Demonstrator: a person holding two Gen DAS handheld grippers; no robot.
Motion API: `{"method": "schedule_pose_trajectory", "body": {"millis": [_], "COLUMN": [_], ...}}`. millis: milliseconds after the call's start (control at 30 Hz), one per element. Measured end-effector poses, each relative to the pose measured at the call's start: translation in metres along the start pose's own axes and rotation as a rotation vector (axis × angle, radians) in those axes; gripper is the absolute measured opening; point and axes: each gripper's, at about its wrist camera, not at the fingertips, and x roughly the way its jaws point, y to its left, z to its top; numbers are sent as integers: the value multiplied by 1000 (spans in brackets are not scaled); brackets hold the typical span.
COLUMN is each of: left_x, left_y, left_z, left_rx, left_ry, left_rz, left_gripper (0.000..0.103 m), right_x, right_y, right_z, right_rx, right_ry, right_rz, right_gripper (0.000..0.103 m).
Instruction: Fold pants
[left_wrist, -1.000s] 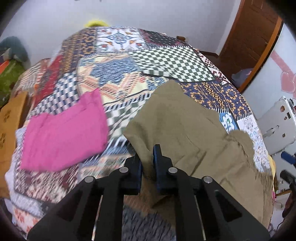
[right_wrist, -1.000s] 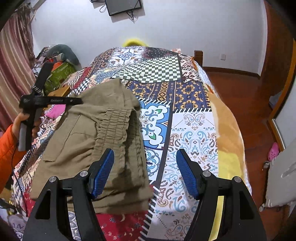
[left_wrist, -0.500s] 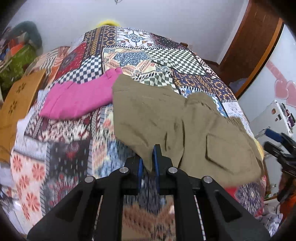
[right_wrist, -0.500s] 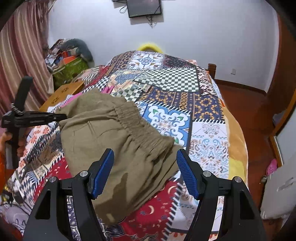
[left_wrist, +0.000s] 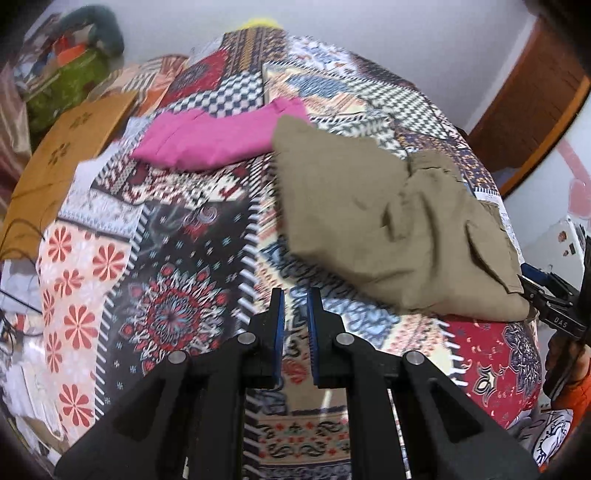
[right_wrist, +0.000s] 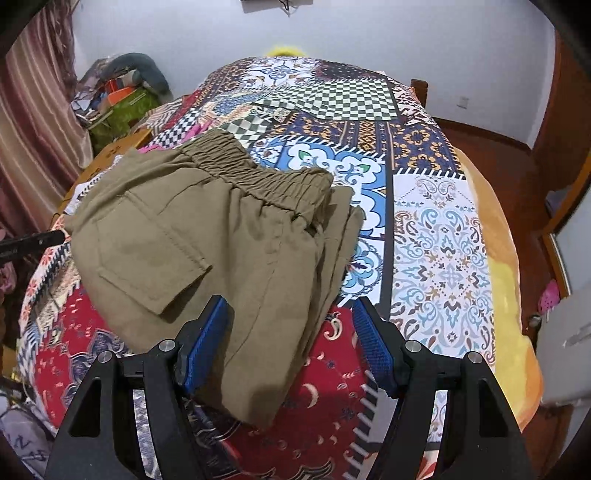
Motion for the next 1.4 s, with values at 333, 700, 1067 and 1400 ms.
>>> {"method": "schedule_pose_trajectory", "body": {"millis": [333, 700, 1067, 1400], "left_x": [-27, 36, 29, 22], "left_y": [-17, -46, -12, -39], "left_z": [29, 24, 25, 76], "left_rx": [63, 175, 113, 172], "left_ry": [-75, 49, 48, -49], "left_rz": [-58, -31, -3, -18], "left_gripper": [12, 13, 21, 47], "right_x": [8, 18, 27, 13], "right_y": [-4, -3, -11, -23], "right_z": [5, 12, 26, 46], "right_rx": [-4, -56, -57, -18], "right_ry": [0, 5, 14, -25], "right_rz": [-14, -25, -43, -37], "right_gripper": [65, 39, 40, 42]}}
